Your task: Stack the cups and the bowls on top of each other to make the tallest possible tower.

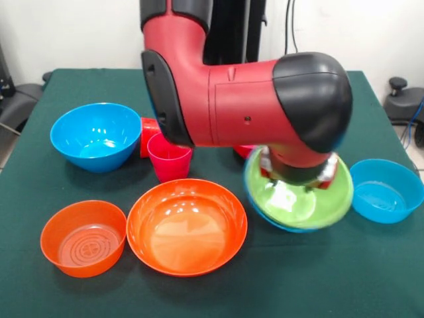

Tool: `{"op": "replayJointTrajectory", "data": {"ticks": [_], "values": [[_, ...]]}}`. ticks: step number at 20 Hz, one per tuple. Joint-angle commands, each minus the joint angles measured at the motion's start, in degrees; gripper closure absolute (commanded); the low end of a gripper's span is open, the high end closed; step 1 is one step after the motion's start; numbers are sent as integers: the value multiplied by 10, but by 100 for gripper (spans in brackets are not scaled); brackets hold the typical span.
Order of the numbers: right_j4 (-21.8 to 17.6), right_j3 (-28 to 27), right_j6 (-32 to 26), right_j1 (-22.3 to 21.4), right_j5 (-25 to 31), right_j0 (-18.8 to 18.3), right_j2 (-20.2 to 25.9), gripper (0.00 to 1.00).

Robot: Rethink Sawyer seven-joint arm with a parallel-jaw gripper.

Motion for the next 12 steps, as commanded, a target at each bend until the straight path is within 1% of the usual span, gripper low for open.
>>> {"op": "replayJointTrajectory", "data": {"ticks": [1,5,7,9,12], "values": [[-105,-7,-145,-19,36,-3,-32,0],[-122,1,-138,-22,27,-4,-37,0],[-126,3,-145,-20,20,-7,-34,0],[-125,1,-150,-14,12,-10,-27,0],[-121,-9,-157,-9,16,-12,-13,0]]}}
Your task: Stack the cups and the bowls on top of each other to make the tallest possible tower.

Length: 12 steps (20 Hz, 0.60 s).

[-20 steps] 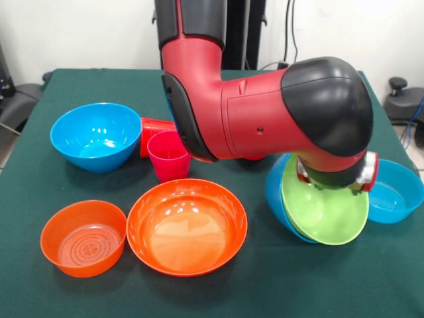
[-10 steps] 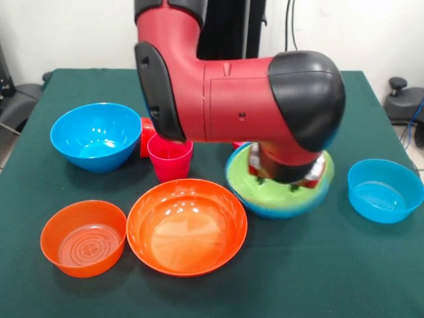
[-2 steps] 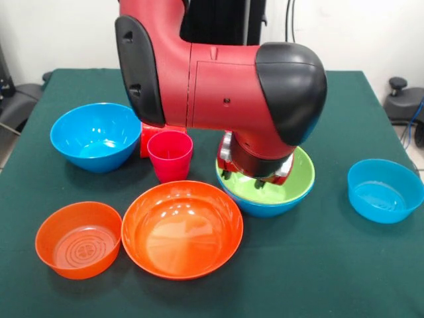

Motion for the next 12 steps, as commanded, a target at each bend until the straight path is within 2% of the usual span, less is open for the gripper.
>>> {"op": "replayJointTrajectory", "data": {"ticks": [1,7,12], "values": [[-48,-11,-159,10,13,-12,32,0],[-20,-16,-178,6,33,-21,62,0],[-2,-51,-187,14,57,-25,95,0]]}}
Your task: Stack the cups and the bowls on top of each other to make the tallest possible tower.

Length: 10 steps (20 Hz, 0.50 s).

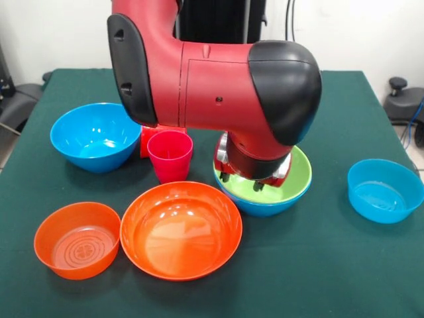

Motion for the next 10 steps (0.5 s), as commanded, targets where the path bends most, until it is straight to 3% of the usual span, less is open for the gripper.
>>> {"op": "replayJointTrajectory", "data": {"ticks": [1,10], "values": [[4,-47,-187,13,52,-16,87,0],[15,-117,-173,27,102,-21,125,0]]}}
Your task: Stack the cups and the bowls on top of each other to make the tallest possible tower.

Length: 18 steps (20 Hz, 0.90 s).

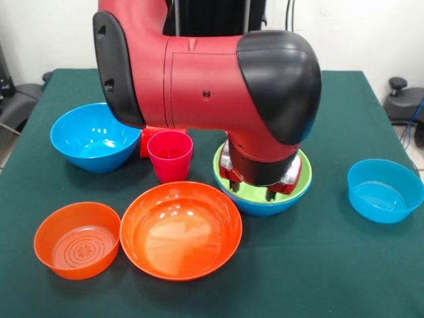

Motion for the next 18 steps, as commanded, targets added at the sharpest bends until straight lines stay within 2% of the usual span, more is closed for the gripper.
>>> {"op": "replayJointTrajectory", "data": {"ticks": [1,5,11,18], "values": [[1,-79,-169,26,89,-7,86,0],[0,-120,-153,36,109,-6,102,0],[-15,-152,-119,50,81,-1,103,0],[-15,-135,-103,47,61,3,87,0]]}}
